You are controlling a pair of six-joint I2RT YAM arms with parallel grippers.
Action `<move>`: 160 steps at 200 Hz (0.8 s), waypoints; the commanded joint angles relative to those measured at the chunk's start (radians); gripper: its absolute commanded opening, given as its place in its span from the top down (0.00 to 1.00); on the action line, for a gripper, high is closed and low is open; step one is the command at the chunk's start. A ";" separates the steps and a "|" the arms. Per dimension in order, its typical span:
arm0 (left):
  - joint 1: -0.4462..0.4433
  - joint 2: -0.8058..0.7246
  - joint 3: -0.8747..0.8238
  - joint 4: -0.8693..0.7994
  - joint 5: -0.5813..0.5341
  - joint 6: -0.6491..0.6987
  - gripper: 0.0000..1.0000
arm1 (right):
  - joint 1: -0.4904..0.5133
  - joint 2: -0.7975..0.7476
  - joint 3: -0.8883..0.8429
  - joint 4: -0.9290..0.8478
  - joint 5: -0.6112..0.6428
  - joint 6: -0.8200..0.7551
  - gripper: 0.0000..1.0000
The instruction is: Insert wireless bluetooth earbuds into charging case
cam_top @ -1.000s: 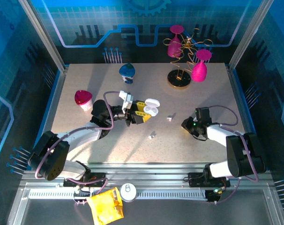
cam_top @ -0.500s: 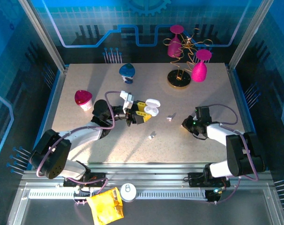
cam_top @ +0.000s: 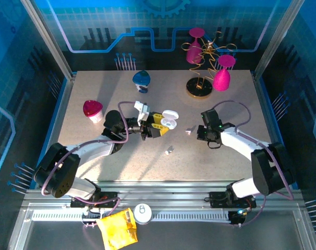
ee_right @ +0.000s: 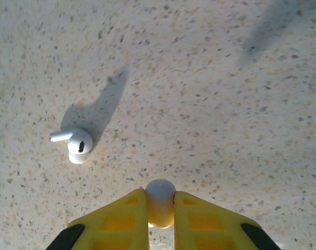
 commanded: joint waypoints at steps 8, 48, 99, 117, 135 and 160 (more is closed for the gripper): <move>0.010 -0.034 0.007 -0.013 0.021 0.041 0.64 | 0.057 0.081 0.055 -0.130 0.106 -0.052 0.86; 0.012 -0.050 0.001 -0.038 0.015 0.055 0.64 | 0.071 0.132 0.066 -0.105 0.035 -0.050 0.86; 0.012 -0.047 0.000 -0.042 0.016 0.057 0.64 | 0.081 0.145 0.079 -0.107 0.016 -0.056 0.79; 0.011 -0.044 0.001 -0.041 0.016 0.057 0.64 | 0.081 0.136 0.073 -0.086 -0.014 -0.055 0.79; 0.011 -0.044 -0.001 -0.040 0.016 0.055 0.64 | 0.081 0.128 0.064 -0.053 -0.050 -0.056 0.71; 0.011 -0.043 -0.001 -0.038 0.018 0.052 0.64 | 0.080 0.122 0.051 -0.008 -0.101 -0.058 0.63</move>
